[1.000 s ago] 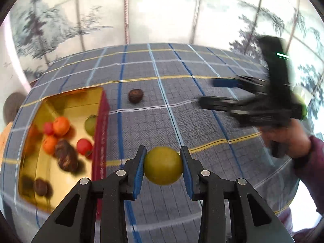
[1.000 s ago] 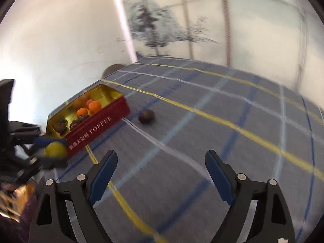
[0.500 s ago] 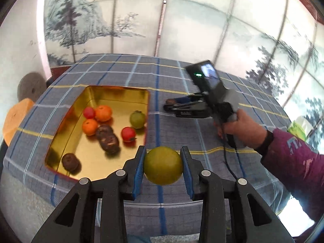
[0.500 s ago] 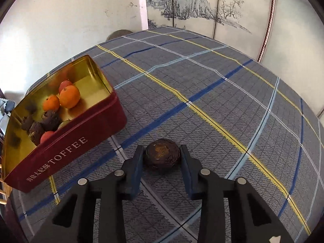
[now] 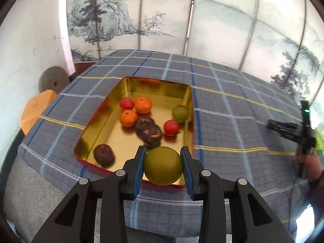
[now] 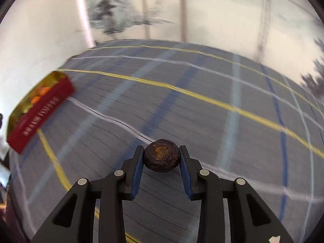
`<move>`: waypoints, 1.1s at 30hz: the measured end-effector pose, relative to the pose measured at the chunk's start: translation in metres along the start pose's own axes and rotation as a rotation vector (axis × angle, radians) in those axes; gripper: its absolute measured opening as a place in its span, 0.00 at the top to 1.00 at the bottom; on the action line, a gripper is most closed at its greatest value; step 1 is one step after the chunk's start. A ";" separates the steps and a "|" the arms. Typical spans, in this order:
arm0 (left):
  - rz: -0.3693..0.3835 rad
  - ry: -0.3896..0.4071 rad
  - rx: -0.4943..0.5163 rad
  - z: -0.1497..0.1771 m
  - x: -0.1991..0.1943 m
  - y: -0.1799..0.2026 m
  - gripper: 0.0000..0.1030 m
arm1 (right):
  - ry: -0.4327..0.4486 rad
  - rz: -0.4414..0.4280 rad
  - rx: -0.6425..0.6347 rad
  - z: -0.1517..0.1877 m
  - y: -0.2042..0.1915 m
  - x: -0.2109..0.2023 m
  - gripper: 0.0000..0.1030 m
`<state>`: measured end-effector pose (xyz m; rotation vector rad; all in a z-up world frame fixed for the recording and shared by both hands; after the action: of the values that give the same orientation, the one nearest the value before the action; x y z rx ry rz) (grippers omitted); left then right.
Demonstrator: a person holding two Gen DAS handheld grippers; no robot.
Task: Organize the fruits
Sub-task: 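Carry the yellow fruit into the tin with the left gripper while the right gripper grasps a brown tea cake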
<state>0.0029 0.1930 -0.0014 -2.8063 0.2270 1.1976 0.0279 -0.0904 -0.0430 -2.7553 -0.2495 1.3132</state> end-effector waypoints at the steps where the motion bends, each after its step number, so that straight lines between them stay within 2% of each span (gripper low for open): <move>1: -0.006 -0.006 -0.005 0.000 0.004 -0.003 0.65 | -0.004 0.006 0.022 0.002 0.008 -0.001 0.69; 4: -0.018 -0.026 -0.015 0.002 0.015 -0.014 0.65 | 0.017 0.026 0.043 0.002 0.019 -0.007 0.69; 12: -0.075 -0.048 -0.013 0.000 0.038 -0.034 0.65 | -0.010 0.042 0.036 0.003 0.019 0.000 0.69; 24: -0.162 -0.046 0.058 -0.005 0.058 -0.040 0.64 | -0.012 0.065 0.019 0.005 0.016 -0.001 0.69; 33: -0.191 -0.055 0.077 -0.012 0.072 -0.044 0.63 | -0.012 0.066 0.019 0.005 0.016 0.000 0.69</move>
<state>0.0682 0.2275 -0.0444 -2.6544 0.0011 1.1940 0.0259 -0.1065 -0.0481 -2.7634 -0.1478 1.3399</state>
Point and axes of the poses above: each gripper's, at about its wrist camera, not at the fingertips, and x roughly the way its jaws point, y to its right, z to its underside, the point moved 4 cm from there along x, roughly the way its jaws point, and after that the axes turned 8 degrees about x, right-handed, at the moved point
